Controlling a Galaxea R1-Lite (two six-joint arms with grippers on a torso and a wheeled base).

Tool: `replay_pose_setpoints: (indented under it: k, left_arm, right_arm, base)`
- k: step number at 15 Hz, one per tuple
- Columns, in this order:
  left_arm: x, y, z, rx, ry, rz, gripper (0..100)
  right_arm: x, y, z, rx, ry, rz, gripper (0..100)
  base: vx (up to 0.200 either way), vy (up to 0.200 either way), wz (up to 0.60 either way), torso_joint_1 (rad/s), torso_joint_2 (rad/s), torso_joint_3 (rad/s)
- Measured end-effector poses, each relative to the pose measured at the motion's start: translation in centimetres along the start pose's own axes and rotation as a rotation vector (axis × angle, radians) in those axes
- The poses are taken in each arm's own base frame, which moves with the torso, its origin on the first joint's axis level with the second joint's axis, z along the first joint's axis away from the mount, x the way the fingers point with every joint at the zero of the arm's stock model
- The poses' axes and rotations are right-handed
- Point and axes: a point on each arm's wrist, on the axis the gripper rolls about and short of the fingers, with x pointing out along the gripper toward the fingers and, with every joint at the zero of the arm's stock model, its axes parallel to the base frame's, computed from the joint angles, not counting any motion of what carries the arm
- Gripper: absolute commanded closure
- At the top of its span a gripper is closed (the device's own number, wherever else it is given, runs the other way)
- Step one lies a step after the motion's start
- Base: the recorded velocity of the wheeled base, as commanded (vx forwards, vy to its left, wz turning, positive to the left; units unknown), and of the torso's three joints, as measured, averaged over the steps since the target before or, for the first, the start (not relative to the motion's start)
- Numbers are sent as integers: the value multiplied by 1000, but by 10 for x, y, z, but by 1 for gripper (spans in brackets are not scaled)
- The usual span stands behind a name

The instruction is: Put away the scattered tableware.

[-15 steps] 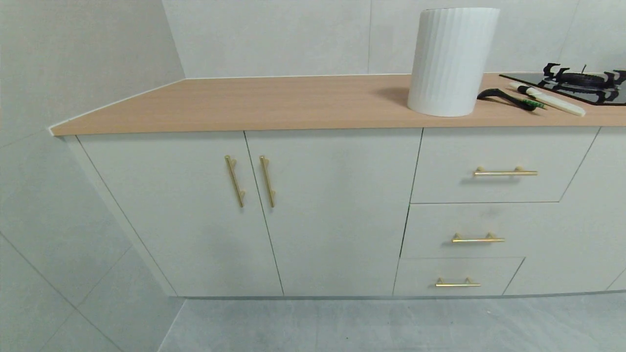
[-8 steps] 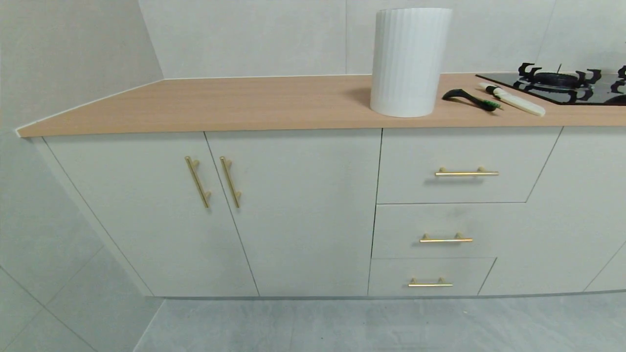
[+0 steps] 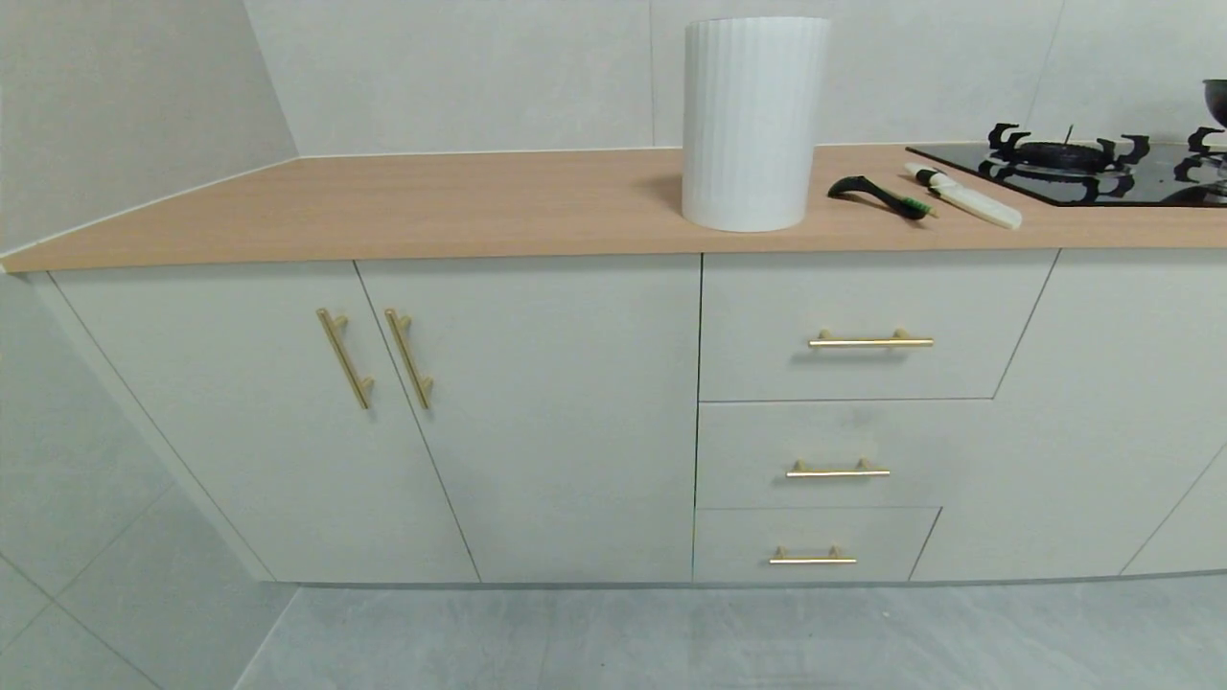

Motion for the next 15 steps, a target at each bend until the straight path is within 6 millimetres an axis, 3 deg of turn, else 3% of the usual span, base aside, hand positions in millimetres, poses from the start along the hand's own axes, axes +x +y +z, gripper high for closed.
replay_pose_setpoints:
  k: [5, 15]
  left_arm:
    - [0, 0, 0, 0, 0, 0, 0]
    - [0, 0, 0, -2, 0, 0, 0]
  right_arm:
    - [0, 0, 0, 0, 0, -1, 0]
    - [0, 0, 0, -6, -1, 1, 0]
  base:
    - [200, 0, 0, 0, 2, 3]
    - [0, 0, 0, 0, 0, 0]
